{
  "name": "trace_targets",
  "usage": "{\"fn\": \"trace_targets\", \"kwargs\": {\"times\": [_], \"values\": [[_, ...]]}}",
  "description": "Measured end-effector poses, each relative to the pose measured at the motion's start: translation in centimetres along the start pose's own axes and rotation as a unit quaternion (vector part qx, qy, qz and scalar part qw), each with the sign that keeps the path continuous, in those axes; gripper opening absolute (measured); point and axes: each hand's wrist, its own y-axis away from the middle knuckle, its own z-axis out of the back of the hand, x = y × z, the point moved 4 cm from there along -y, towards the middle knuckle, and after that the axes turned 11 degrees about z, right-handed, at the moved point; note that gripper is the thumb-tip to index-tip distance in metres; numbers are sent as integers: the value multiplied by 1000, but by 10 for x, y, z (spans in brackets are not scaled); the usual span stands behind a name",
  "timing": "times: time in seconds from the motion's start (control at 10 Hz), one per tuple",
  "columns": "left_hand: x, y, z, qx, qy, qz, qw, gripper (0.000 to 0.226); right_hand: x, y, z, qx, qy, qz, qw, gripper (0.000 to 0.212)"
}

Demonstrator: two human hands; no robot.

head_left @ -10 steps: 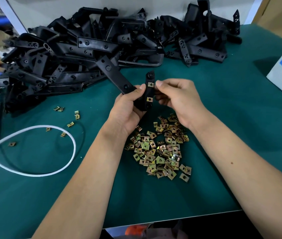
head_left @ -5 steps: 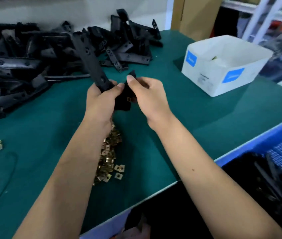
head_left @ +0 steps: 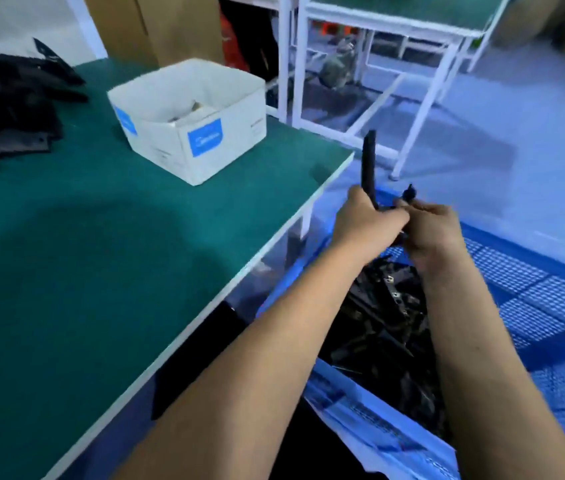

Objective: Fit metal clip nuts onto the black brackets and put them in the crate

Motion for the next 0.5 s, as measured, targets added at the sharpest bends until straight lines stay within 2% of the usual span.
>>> {"fn": "trace_targets", "kwargs": {"times": [0.1, 0.2, 0.3, 0.4, 0.5], "values": [[43, -16, -39, 63, 10, 102, 993, 50, -54, -14, 41, -50, 208, -62, 975, 12], [64, -28, -44, 91, 40, 151, 983, 58, -82, -20, 53, -53, 334, -65, 939, 36], [67, -35, -31, 82, 18, 164, 983, 76, -88, -20, 48, -29, 387, -76, 918, 35], [61, -39, -12, 54, -21, 130, 990, 59, -87, -19, 35, 9, 426, -83, 901, 13], [39, -39, 12, 7, -37, 24, 999, 36, -67, -22, 20, -46, 430, -27, 901, 10]]}}
